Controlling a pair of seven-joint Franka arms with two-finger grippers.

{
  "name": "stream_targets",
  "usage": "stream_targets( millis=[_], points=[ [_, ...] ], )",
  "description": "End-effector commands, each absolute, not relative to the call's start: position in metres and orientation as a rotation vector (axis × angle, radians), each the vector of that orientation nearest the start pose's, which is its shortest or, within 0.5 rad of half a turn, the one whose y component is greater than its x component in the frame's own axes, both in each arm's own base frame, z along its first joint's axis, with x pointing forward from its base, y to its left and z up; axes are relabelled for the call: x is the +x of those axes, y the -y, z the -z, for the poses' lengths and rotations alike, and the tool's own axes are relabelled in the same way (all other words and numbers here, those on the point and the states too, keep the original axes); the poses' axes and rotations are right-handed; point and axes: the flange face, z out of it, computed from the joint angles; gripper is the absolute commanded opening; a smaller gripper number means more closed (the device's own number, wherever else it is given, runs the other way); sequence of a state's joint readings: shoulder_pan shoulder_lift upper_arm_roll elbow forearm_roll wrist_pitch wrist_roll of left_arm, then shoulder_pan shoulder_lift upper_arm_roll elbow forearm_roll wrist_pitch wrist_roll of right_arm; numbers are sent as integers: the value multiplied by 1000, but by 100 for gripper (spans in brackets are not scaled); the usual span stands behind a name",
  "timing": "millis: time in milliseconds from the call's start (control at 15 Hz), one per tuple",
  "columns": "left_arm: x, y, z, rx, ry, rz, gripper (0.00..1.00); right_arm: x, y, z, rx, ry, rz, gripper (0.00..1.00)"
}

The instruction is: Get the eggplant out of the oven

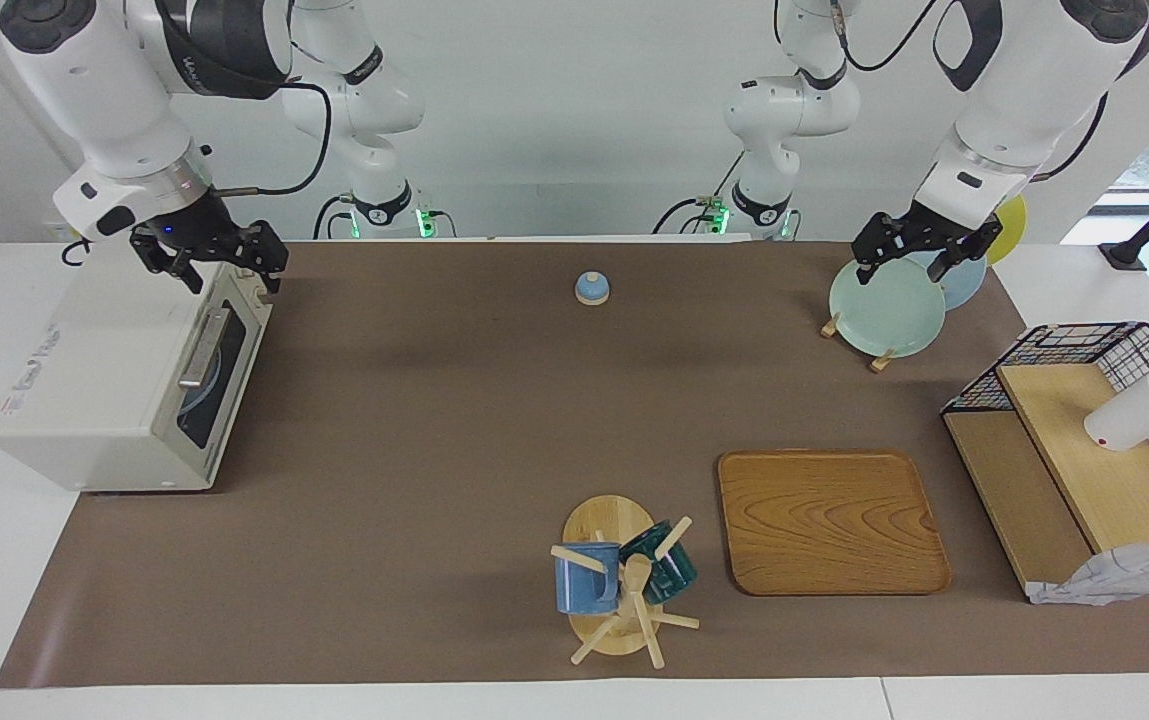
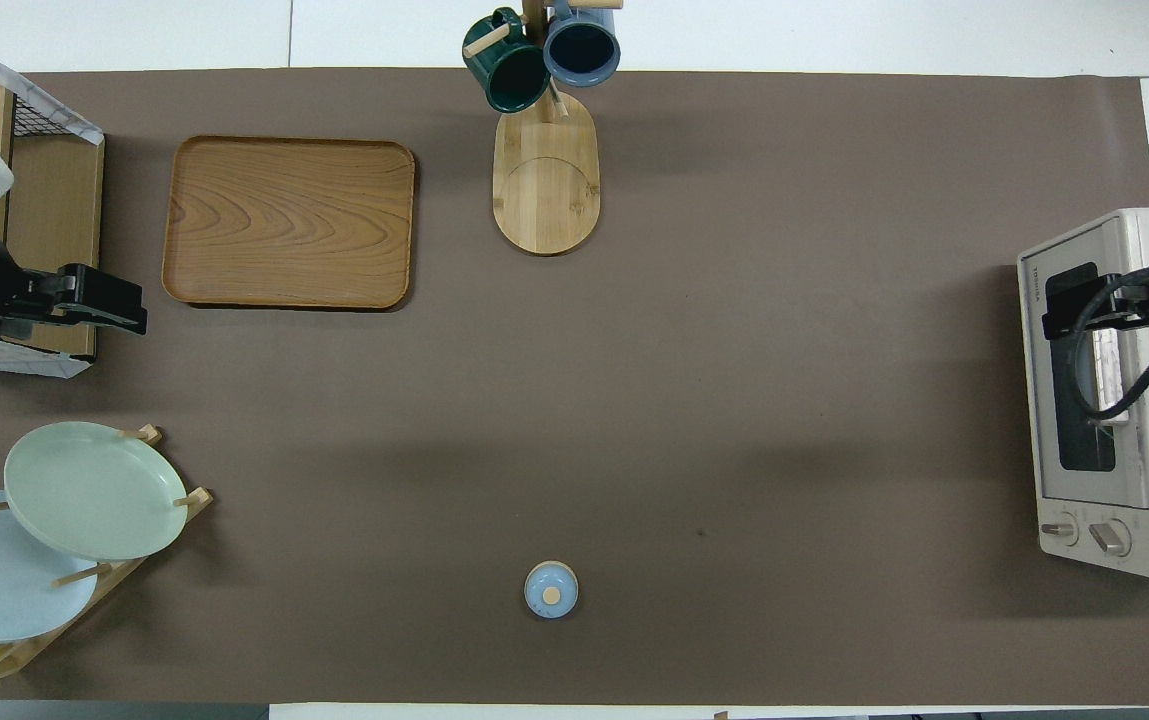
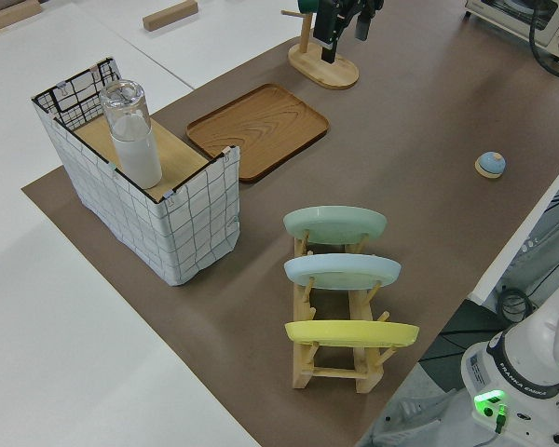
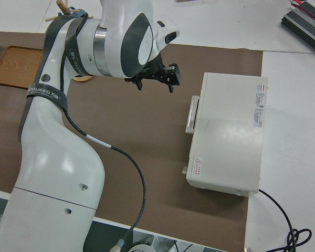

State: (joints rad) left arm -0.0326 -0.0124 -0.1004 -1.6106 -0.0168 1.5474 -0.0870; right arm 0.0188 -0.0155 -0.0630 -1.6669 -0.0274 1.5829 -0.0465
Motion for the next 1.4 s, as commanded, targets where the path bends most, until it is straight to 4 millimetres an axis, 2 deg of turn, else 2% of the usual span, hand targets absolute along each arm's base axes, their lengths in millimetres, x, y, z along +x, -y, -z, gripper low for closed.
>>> stream_targets(
  millis=[0, 467, 533, 600, 667, 733, 1000, 1133, 1333],
  points=[
    [536, 71, -614, -3132, -74, -84, 100, 550, 30, -589, -3177, 45, -94, 100],
    [536, 71, -614, -3132, -74, -86, 100, 548, 23, -585, -3178, 101, -107, 100],
    [536, 71, -614, -3132, -74, -84, 100, 547, 23, -585, -3176, 119, -112, 75],
    [536, 71, -613, -3132, -74, -88, 100, 545, 23, -580, -3175, 122, -126, 34],
    [536, 71, -612, -3132, -74, -91, 100, 542, 23, -574, -3174, 123, -131, 8],
    [536, 71, -613, -3132, -74, -88, 100, 539, 28, -565, -3171, 137, -110, 0],
    [536, 71, -613, -3132, -74, -88, 100, 533, 35, -541, -3178, 168, -54, 0],
    [536, 71, -613, -3132, -74, -86, 100, 533, 61, -527, -3252, 144, -78, 0],
    [536, 71, -614, -3132, -74, -86, 100, 534, 75, -517, -3330, 173, -74, 0]
  ],
)
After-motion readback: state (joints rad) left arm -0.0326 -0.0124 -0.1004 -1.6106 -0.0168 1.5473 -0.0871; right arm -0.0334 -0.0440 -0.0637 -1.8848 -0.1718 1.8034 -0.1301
